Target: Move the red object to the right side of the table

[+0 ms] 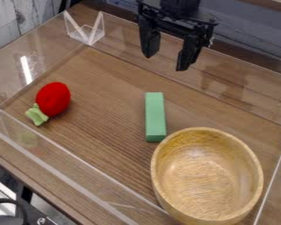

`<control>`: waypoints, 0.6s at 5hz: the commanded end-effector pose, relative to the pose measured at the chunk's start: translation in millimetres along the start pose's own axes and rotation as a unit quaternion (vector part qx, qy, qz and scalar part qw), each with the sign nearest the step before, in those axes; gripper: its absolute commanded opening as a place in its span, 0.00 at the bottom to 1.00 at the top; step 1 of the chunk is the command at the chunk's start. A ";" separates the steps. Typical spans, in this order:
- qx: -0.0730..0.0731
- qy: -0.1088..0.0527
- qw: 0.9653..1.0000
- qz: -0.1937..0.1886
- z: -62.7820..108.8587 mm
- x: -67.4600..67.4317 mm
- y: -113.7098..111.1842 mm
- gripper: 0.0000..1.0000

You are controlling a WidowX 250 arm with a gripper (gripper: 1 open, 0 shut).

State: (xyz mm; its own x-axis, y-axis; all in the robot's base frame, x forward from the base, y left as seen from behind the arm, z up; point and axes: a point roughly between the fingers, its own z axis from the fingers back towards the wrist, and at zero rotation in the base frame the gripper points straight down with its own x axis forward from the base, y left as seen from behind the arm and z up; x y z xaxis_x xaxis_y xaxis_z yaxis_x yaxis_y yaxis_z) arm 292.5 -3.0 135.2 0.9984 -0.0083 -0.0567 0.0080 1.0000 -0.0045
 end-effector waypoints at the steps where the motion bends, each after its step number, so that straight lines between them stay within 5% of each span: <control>1: -0.002 0.018 1.000 0.000 -1.5 -4.7 1.9 1.00; 2: -0.002 0.024 1.000 -0.007 -8.2 -17.2 13.8 1.00; 3: 0.002 0.014 1.000 -0.009 -7.5 -38.3 42.5 1.00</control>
State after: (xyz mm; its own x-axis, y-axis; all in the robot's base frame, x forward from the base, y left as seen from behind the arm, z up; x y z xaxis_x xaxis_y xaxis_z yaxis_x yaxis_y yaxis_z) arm 251.5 39.8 118.3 0.9910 -0.0160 -0.1329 0.0145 0.9998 -0.0116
